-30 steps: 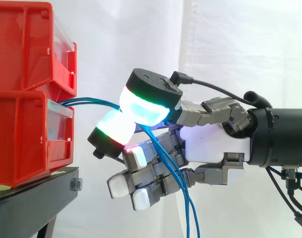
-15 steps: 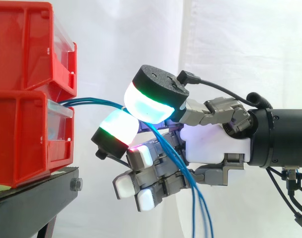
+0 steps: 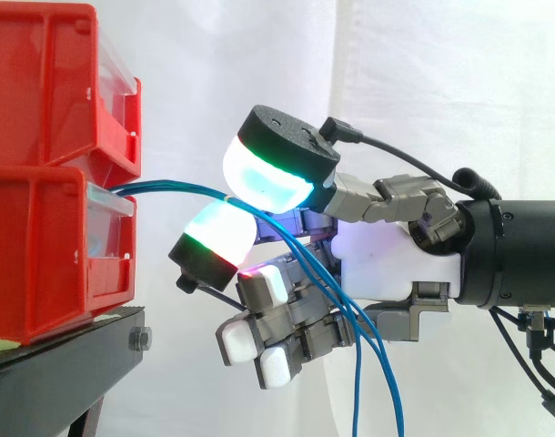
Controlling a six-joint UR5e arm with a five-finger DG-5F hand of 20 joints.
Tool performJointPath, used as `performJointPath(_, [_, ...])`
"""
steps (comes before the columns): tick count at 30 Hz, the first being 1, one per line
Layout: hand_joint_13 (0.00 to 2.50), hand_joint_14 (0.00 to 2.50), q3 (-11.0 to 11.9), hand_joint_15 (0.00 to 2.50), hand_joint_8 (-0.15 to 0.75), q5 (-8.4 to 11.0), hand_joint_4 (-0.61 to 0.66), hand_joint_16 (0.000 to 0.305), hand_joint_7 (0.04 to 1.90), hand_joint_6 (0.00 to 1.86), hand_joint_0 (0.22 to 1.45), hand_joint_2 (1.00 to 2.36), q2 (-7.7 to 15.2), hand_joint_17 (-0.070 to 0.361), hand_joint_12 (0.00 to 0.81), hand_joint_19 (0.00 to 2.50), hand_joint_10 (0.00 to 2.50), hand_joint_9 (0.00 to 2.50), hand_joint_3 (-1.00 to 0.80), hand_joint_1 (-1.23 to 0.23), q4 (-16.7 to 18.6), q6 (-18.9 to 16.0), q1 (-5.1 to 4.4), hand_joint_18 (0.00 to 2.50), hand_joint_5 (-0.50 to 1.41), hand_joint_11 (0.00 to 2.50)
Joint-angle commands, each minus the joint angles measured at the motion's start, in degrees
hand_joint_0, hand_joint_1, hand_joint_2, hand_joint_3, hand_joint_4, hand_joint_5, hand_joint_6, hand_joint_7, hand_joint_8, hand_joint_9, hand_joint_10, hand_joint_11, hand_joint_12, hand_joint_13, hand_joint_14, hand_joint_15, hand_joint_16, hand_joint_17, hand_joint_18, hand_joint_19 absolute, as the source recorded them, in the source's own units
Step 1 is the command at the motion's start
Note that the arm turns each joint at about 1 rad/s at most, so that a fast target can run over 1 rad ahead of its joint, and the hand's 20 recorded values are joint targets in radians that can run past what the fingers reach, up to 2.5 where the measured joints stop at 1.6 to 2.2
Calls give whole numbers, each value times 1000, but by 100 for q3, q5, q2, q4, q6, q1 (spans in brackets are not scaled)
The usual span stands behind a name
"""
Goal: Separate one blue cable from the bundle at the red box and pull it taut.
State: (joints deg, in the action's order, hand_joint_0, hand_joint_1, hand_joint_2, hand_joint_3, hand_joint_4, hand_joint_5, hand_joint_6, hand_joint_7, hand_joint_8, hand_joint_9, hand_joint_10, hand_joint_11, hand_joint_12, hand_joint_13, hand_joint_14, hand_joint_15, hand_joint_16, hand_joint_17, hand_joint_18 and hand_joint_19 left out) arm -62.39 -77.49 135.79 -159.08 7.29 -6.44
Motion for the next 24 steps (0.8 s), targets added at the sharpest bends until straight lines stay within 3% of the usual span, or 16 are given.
performJointPath(1, [1050, 18, -1, 512, 351, 6, 117, 50, 1202, 862, 479, 1000, 0, 112, 385, 603, 24, 1199, -500, -724, 0, 0, -7, 981, -134, 876])
performJointPath(5, [1044, 19, -1, 514, 345, 6, 111, 48, 1203, 859, 506, 1000, 0, 108, 378, 608, 25, 1195, -500, -662, -9, 0, -7, 966, -135, 869])
performJointPath(8, [1032, 20, -1, 521, 331, 6, 93, 44, 1240, 851, 594, 1000, 0, 99, 362, 636, 26, 1185, -500, -633, -9, 0, -7, 930, -133, 876])
performJointPath(18, [1021, 20, -1, 530, 336, 6, 48, 44, 1307, 860, 661, 1012, 0, 99, 365, 638, 26, 1163, -362, -842, -17, -96, -7, 927, -139, 880])
performJointPath(24, [995, 22, -10, 511, 330, -11, -38, 44, 1321, 878, 744, 1006, 0, 100, 357, 612, 26, 1123, -423, -913, -97, -105, -7, 923, -155, 893])
